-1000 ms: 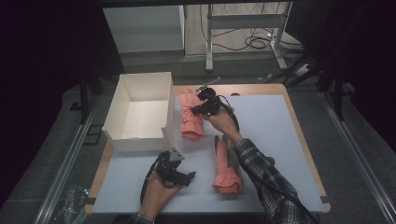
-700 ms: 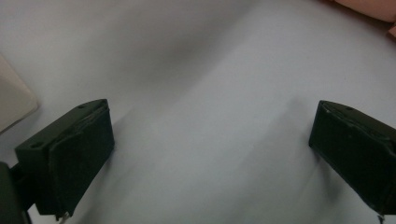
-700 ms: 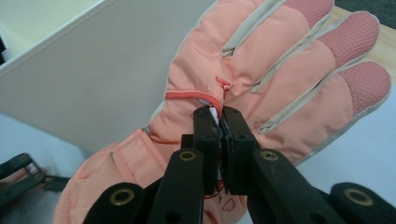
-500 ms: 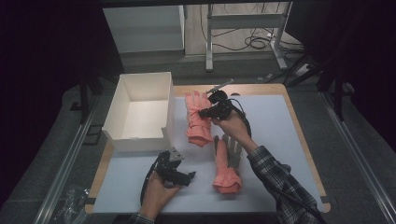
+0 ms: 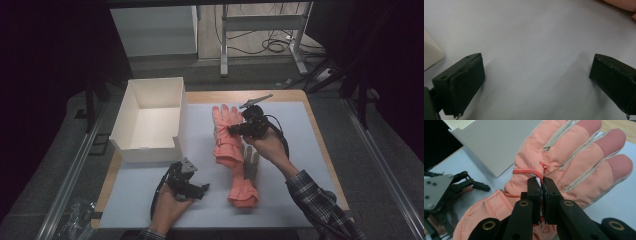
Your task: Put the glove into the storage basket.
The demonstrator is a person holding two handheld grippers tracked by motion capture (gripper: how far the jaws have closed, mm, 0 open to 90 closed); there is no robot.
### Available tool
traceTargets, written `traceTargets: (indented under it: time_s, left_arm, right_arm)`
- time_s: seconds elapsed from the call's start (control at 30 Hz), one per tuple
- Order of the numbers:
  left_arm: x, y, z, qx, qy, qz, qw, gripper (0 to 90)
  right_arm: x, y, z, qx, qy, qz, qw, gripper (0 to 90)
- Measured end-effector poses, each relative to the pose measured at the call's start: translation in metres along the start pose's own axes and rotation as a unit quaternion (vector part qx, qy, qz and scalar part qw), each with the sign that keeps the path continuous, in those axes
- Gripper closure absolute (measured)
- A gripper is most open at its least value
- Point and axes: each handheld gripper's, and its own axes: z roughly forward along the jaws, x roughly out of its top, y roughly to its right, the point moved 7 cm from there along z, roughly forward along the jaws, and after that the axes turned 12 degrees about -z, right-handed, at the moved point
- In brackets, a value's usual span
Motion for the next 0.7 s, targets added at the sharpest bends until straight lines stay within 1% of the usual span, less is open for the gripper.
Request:
traceTargets:
  time_s: [0.2,0.3,0.4,0.57,0.63,0.67,0.7]
  left_arm:
    - [0.000,0.000,0.000,0.000,0.000,-0.001,1.0000,0.2]
    - [0.000,0.000,0.000,0.000,-0.001,-0.001,1.0000,0.2]
    - [0.000,0.000,0.000,0.000,-0.001,-0.001,1.0000,0.2]
    - [0.000,0.000,0.000,-0.001,-0.004,-0.002,1.0000,0.2]
    - [0.000,0.000,0.000,-0.001,-0.004,-0.002,1.0000,0.2]
    - [0.000,0.000,0.000,-0.001,-0.004,-0.002,1.0000,0.1]
    - [0.000,0.000,0.000,-0.001,-0.004,-0.002,1.0000,0.1]
  right_arm:
    - [-0.015,-0.004,-0.020,-0.004,0.003,0.012,0.9999,84.9]
    - [-0.026,-0.009,-0.031,-0.005,0.002,0.019,0.9998,84.6]
    - [-0.035,-0.015,-0.039,-0.003,0.003,0.021,0.9998,84.4]
    - [-0.050,-0.025,-0.048,-0.001,0.001,0.027,0.9996,84.4]
    - [-0.053,-0.027,-0.050,0.000,0.000,0.028,0.9996,84.4]
    - [-0.058,-0.032,-0.052,0.001,0.000,0.031,0.9995,84.3]
    - [-0.060,-0.034,-0.053,0.002,0.000,0.030,0.9995,84.4]
